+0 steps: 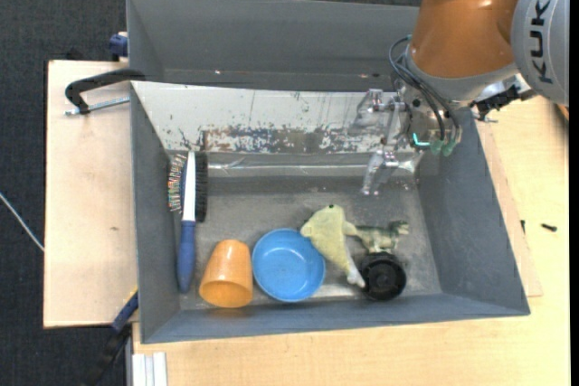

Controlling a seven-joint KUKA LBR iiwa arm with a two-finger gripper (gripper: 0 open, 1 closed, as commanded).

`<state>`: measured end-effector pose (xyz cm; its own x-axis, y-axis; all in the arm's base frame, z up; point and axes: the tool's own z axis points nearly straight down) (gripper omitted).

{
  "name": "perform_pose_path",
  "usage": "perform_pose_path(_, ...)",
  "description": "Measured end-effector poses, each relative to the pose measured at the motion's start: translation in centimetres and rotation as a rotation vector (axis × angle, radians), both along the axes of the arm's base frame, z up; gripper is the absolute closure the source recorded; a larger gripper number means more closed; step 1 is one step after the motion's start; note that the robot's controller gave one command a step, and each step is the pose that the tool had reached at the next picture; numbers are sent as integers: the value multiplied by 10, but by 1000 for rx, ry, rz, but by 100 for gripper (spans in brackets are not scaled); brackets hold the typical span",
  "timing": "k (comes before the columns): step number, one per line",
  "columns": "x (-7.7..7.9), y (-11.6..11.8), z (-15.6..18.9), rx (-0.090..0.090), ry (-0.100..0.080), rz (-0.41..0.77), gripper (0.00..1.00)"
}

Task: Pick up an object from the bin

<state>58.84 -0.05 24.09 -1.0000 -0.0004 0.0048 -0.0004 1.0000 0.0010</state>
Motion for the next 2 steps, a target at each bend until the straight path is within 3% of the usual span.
perform_pose_path(1,-27,50,-167,2,-8,-84,0)
perform_pose_path(2,-66,18,-163,2,-16,1,0)
